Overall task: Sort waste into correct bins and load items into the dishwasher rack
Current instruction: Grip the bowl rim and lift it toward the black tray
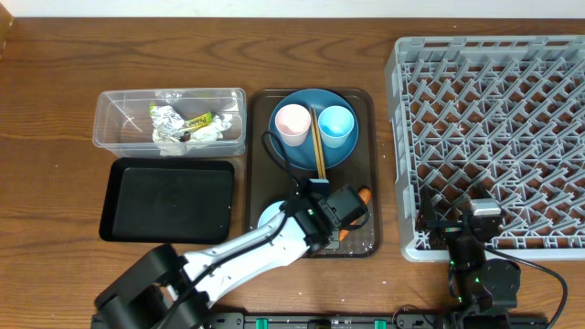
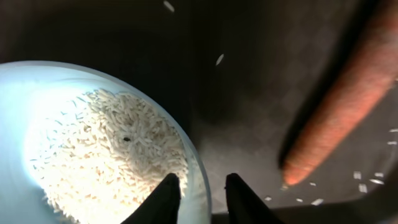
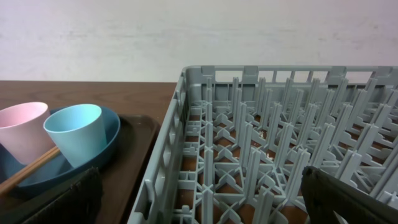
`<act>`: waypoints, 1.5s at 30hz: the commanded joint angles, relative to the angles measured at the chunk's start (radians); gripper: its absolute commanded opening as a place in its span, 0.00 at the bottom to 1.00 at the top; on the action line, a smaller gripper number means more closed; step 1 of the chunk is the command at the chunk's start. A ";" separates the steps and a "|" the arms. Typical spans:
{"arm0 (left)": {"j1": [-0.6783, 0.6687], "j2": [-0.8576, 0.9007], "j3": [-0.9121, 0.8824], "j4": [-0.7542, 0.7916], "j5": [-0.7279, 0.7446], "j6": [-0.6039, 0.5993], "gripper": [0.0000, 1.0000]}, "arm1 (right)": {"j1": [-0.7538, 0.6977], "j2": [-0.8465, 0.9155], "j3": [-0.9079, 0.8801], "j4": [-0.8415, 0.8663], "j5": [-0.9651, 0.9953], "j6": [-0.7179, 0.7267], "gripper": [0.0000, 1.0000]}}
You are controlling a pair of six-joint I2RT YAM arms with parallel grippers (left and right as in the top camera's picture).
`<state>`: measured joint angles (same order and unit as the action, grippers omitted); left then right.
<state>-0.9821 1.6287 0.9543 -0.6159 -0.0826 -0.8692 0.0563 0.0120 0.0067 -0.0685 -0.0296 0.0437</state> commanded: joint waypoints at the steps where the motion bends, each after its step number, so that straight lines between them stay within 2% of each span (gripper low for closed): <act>1: -0.002 0.025 -0.002 0.001 -0.014 -0.001 0.21 | 0.007 -0.005 -0.002 -0.004 0.000 0.000 0.99; 2: -0.001 0.025 -0.002 0.001 -0.011 -0.001 0.19 | 0.007 -0.005 -0.002 -0.004 0.000 0.000 0.99; 10: -0.001 0.019 0.000 0.000 -0.011 0.000 0.19 | 0.007 -0.005 -0.002 -0.004 0.000 0.000 0.99; 13: -0.001 0.001 0.000 -0.003 -0.011 0.000 0.06 | 0.007 -0.005 -0.002 -0.004 0.000 0.000 0.99; 19: -0.001 -0.055 0.000 -0.008 -0.011 0.011 0.06 | 0.007 -0.005 -0.002 -0.004 0.000 0.000 0.99; 28: 0.013 -0.161 0.000 -0.055 -0.012 0.159 0.06 | 0.007 -0.005 -0.002 -0.004 0.000 0.000 0.99; 36: 0.105 -0.305 0.000 -0.155 -0.012 0.243 0.06 | 0.007 -0.005 -0.002 -0.004 0.000 0.000 0.99; 45: 0.289 -0.504 0.000 -0.237 -0.012 0.362 0.06 | 0.007 -0.005 -0.002 -0.004 0.000 0.000 0.99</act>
<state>-0.7486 1.1790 0.9543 -0.8410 -0.0822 -0.5896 0.0563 0.0120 0.0067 -0.0685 -0.0296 0.0441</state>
